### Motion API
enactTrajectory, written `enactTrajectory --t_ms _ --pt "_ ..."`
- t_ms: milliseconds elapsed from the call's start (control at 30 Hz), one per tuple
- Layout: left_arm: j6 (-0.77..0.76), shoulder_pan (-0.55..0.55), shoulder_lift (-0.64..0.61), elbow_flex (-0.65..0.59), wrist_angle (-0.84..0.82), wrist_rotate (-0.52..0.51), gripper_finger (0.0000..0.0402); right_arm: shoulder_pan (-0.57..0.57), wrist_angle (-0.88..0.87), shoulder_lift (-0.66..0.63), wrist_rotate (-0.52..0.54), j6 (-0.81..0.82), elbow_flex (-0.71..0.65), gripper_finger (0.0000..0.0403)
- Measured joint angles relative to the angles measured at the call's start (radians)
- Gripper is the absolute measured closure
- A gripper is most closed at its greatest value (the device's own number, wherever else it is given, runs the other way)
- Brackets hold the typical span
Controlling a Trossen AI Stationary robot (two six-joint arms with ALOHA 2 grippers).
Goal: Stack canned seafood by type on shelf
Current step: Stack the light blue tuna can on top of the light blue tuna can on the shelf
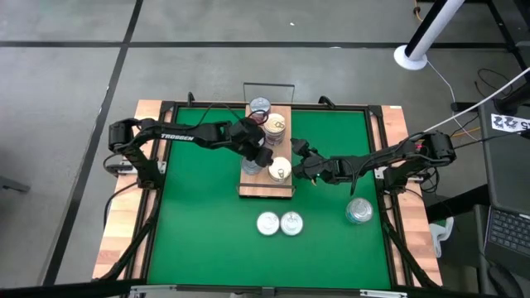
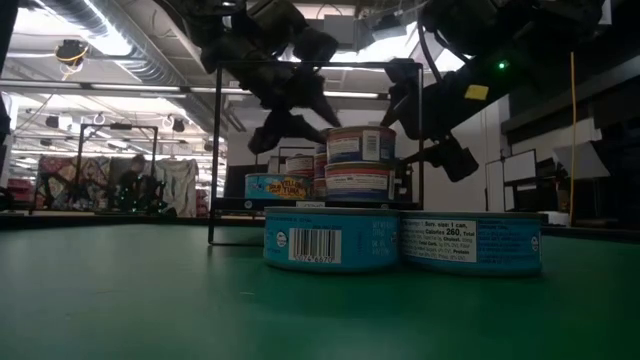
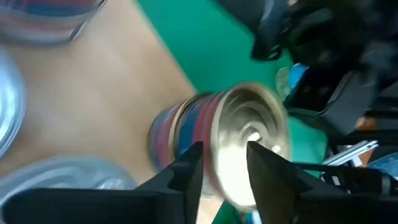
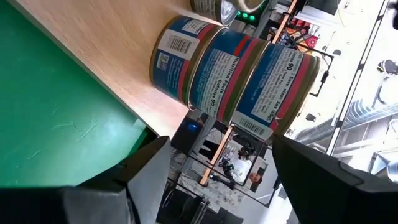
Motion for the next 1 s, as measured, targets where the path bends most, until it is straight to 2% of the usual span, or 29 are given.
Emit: enactTrajectory --t_ms 133,333,667,800,900,1000 --pt "0.026 0.006 -0.001 0.000 0.082 0.004 0.0263 0.000 0.002 0.000 0.000 0.031 0.000 0.0123" --pt "0.050 0.041 -0.049 0.001 0.125 0.045 0.0250 0.001 0.003 0.000 0.020 0.074 0.000 0.0123" --pt "0.315 0.018 -0.210 0.001 0.126 0.045 0.0249 0.001 0.003 -0.055 0.196 0.093 0.000 0.0123" --pt "0.436 -0.072 -0.275 0.002 0.128 0.045 0.0249 0.001 -0.008 -0.103 0.259 0.166 0.000 0.0123" --pt "0.574 -0.193 -0.296 0.002 0.127 0.035 0.0249 0.002 -0.034 -0.139 0.319 0.223 0.000 0.0123" --pt "0.697 -0.331 -0.298 0.002 0.127 -0.027 0.0249 0.002 -0.068 -0.167 0.369 0.290 0.000 0.0123"
